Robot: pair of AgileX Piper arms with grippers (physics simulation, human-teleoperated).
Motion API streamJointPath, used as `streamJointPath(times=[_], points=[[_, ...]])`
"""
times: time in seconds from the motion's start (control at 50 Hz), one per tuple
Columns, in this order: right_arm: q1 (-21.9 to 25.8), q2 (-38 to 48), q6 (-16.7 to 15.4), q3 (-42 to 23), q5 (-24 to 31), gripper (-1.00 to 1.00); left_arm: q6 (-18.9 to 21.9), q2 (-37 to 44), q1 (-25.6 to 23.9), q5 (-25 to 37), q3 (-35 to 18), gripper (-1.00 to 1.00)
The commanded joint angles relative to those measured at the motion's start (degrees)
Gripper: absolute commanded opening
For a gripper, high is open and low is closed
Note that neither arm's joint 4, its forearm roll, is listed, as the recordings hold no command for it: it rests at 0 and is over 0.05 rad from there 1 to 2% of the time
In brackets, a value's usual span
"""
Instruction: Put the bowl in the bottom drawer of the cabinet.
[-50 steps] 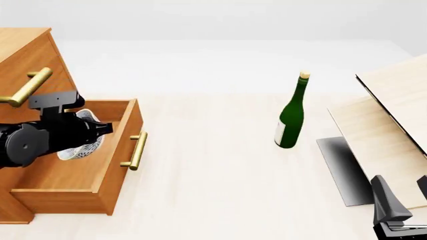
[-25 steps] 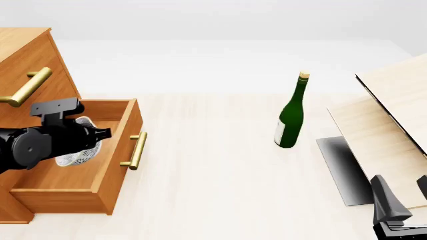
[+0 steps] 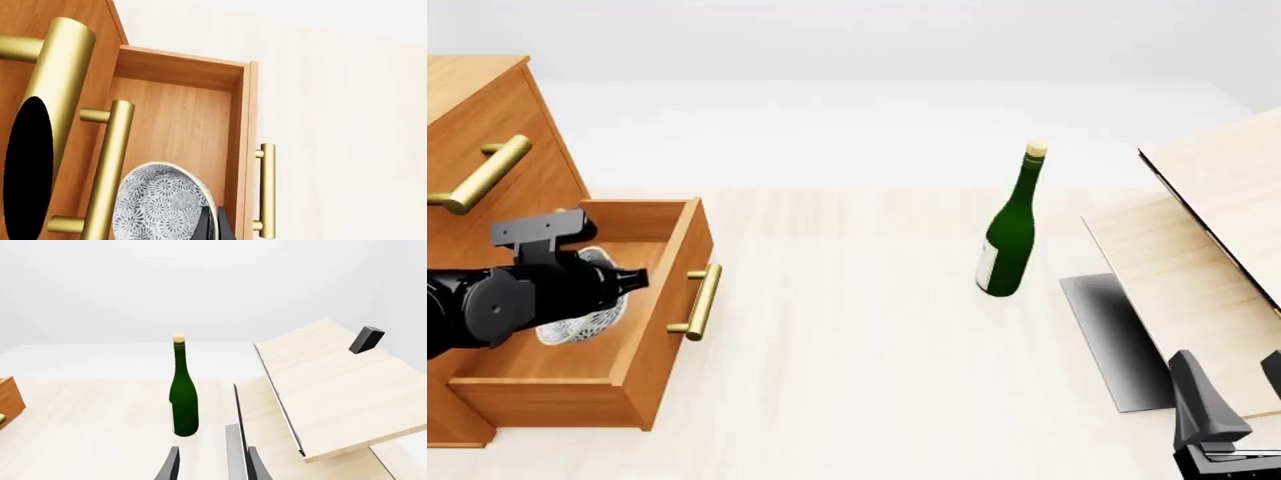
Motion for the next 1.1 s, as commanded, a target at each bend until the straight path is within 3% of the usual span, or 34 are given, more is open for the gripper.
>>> streamJointPath(times=[0.02, 0.36, 0.8, 1.1], points=[[0.0, 0.0, 0.0, 0.0, 0.0, 1.00, 0.7, 1.2, 1.1, -1.2, 0.3, -1.00], [0.0, 0.0, 0.0, 0.0, 0.0, 1.00, 2.4, 1.7, 3.1, -1.8, 0.0, -1.00], [0.0, 0.0, 0.0, 0.0, 0.0, 1.00, 1.3, 4.3, 2.5, -3.9, 0.8, -1.00], [0.0, 0.0, 0.0, 0.0, 0.0, 1.00, 3.4, 4.1, 4.6, -4.0, 1.3, -1.00]])
